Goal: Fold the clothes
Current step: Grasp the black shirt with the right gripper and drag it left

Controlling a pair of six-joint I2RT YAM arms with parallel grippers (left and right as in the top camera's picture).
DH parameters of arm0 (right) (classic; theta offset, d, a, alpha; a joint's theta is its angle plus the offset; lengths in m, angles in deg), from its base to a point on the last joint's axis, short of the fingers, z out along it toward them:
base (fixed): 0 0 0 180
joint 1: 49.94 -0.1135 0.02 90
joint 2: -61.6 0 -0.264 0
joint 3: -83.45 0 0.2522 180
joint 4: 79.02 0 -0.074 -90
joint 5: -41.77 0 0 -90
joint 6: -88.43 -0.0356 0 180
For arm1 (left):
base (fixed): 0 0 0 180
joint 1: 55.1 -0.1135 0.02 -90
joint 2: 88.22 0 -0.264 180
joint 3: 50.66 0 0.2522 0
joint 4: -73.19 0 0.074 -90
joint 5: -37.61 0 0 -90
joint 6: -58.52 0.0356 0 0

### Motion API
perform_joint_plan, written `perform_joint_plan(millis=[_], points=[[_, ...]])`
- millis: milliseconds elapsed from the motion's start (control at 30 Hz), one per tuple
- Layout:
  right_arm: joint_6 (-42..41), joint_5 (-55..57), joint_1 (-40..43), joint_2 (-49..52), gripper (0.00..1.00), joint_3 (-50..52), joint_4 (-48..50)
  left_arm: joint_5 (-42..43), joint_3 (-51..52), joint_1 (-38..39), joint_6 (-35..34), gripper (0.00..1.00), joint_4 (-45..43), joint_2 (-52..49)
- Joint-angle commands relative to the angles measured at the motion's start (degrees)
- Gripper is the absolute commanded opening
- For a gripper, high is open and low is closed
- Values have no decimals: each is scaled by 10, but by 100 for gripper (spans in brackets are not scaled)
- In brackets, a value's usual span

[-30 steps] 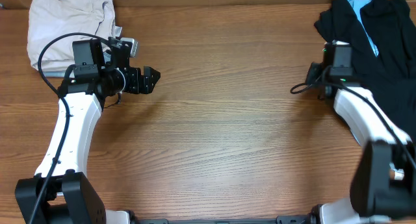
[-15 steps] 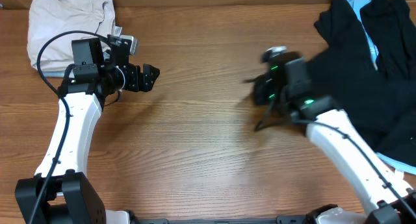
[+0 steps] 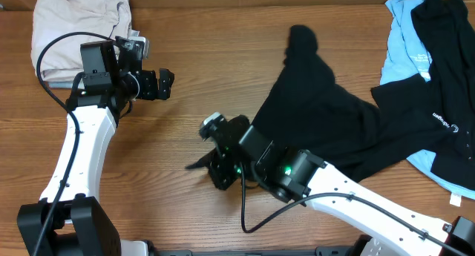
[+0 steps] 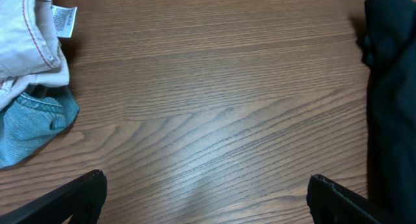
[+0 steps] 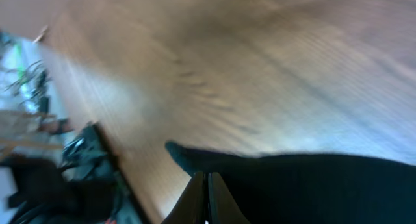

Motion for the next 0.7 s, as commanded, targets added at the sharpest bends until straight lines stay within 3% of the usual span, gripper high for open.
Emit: perform_joint_plan(millis=[0,133,333,500,667], points=[[-18,-73,-9,-19,4,-19,-8,-10,-10,-4,-7,100,-3,-1],[-31,-83,-8,-27,4,-20,-44,-10,-10,-4,-7,100,-14,-1],[-61,100,53,-104,4,-51,-182,-2,-10,-4,-6,100,-27,-1],[-56,239,187,-192,4,-123,-273,70,-10,1,19,100,-47,-1],[-27,259,310,-238,4,-128,-274,110,-10,13,21,100,-64,-1]])
